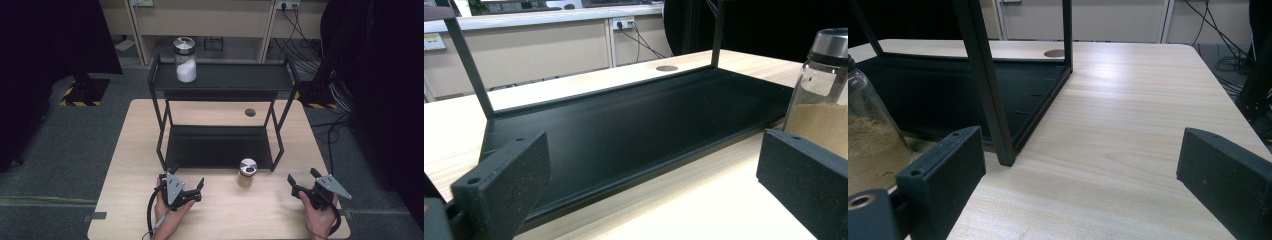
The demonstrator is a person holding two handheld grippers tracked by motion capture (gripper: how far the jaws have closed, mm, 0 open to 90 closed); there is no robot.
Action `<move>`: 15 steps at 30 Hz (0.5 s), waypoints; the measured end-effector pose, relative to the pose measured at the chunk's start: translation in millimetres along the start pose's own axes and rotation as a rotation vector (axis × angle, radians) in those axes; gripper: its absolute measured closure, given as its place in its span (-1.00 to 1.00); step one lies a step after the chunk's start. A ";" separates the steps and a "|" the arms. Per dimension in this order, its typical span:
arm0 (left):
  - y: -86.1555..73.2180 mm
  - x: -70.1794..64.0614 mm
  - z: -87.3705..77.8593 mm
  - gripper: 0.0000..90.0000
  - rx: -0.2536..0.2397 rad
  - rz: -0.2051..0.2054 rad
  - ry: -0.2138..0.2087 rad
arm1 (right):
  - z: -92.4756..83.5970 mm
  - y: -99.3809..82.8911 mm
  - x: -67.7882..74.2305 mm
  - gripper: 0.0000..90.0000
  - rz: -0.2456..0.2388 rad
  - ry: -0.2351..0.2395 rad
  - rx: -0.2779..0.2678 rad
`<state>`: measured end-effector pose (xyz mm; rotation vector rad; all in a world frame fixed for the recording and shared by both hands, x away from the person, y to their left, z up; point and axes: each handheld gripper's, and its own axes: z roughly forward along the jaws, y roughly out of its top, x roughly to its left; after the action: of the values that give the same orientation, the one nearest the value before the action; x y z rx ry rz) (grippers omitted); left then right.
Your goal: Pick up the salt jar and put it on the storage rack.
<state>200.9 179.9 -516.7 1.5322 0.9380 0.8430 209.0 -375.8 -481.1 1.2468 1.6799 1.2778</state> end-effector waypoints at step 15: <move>-1.4 -0.8 -1.5 -1.00 -0.007 -0.004 0.003 | 1.2 0.2 -0.4 -0.88 0.000 0.001 -0.001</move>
<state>199.0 179.9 -517.8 1.5233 0.9388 0.8448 210.2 -375.8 -481.3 1.2453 1.6803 1.2794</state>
